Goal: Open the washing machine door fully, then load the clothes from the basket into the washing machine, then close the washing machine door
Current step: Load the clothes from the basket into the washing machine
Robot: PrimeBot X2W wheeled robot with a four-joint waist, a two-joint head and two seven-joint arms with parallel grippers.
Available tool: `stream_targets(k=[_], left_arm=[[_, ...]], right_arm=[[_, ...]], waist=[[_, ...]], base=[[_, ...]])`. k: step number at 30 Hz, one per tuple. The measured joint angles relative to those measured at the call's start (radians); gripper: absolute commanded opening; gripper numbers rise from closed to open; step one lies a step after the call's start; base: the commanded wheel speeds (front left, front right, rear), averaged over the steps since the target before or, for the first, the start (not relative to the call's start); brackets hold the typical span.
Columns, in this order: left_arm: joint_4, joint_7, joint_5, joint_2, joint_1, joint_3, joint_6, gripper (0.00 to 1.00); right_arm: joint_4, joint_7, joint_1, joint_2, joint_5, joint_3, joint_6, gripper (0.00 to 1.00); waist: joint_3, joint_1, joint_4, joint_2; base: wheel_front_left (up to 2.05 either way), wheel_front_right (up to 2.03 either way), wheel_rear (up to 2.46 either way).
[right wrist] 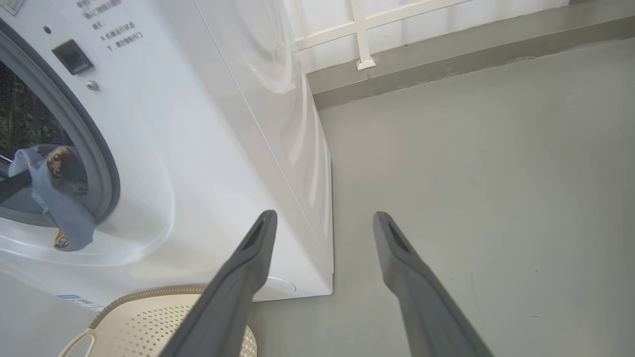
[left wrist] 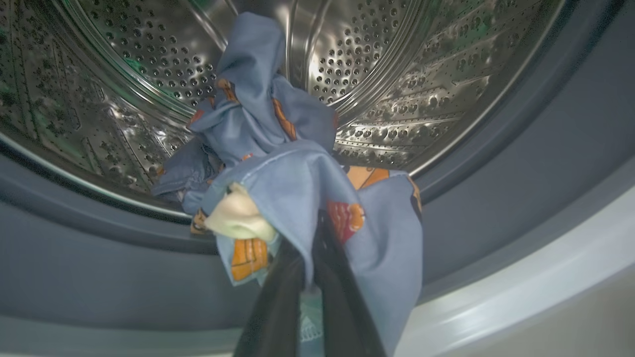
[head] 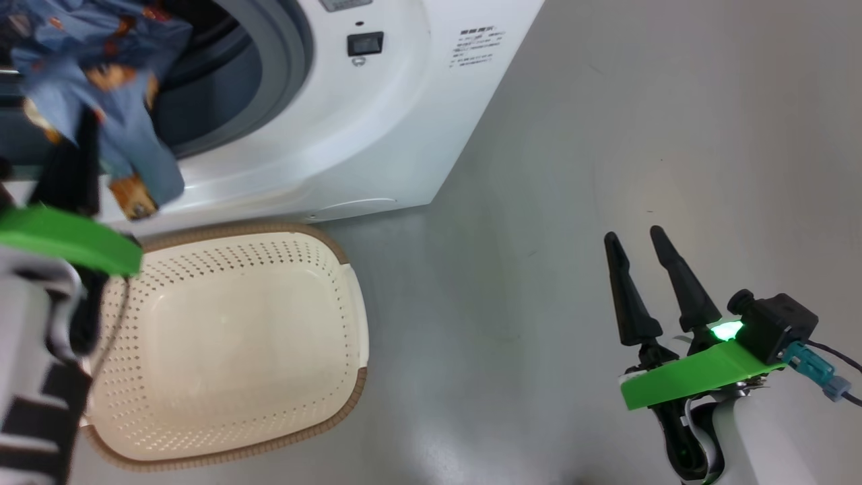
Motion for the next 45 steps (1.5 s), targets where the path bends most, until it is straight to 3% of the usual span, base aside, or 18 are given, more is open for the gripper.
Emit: stream_targets(k=[9, 14, 26, 27, 28, 29, 30, 37, 45], left_arm=[[0.168, 0.0, -0.008, 0.044, -0.245, -0.019, 0.0, 0.0], [0.277, 0.0, 0.039, 0.069, -0.382, 0.034, 0.0, 0.0], [0.567, 0.0, 0.086, 0.045, -0.43, -0.076, 0.0, 0.0], [0.584, 0.0, 0.072, 0.044, -0.436, -0.087, 0.0, 0.24], [0.598, 0.0, 0.06, 0.043, -0.439, -0.099, 0.0, 0.4], [0.611, 0.0, 0.051, 0.043, -0.442, -0.107, 0.0, 0.77], [0.626, 0.0, 0.04, 0.043, -0.447, -0.112, 0.0, 1.0], [0.64, 0.0, -0.03, 0.025, -0.449, -0.151, 0.0, 1.0], [0.538, 0.0, -0.067, 0.0, -0.381, -0.116, 0.0, 1.0]], right_arm=[[0.003, 0.0, -0.004, 0.007, 0.0, 0.031, 0.0, 1.0], [0.004, 0.0, -0.004, 0.01, 0.003, 0.051, 0.0, 1.0], [0.005, 0.0, -0.004, 0.015, 0.021, 0.081, 0.0, 1.0], [0.005, 0.0, -0.004, 0.015, 0.021, 0.081, 0.0, 1.0], [0.005, 0.0, -0.004, 0.015, 0.022, 0.081, 0.0, 1.0], [0.005, 0.0, -0.004, 0.015, 0.022, 0.08, 0.0, 1.0], [0.005, 0.0, -0.004, 0.015, 0.022, 0.079, 0.0, 1.0], [0.01, 0.0, -0.004, 0.015, 0.022, 0.069, 0.0, 1.0], [0.019, 0.0, -0.003, 0.015, 0.016, 0.058, 0.0, 1.0]], waist=[[0.008, 0.0, -0.037, 0.0], [0.013, 0.0, -0.079, 0.0], [0.021, 0.0, -0.141, 0.0], [0.02, 0.0, -0.142, 0.0], [0.018, 0.0, -0.142, 0.0], [0.016, 0.0, -0.141, 0.0], [0.014, 0.0, -0.14, 0.0], [-0.01, 0.0, -0.122, 0.0], [-0.05, 0.0, -0.088, 0.0]], base=[[0.0, 0.0, 0.0], [0.0, 0.0, 0.0], [0.0, 0.0, 0.0], [0.0, 0.0, 0.0], [0.0, 0.0, 0.0], [0.0, 0.0, 0.0], [0.0, 0.0, 0.0], [0.0, 0.0, 0.0], [0.0, 0.0, 0.0]])
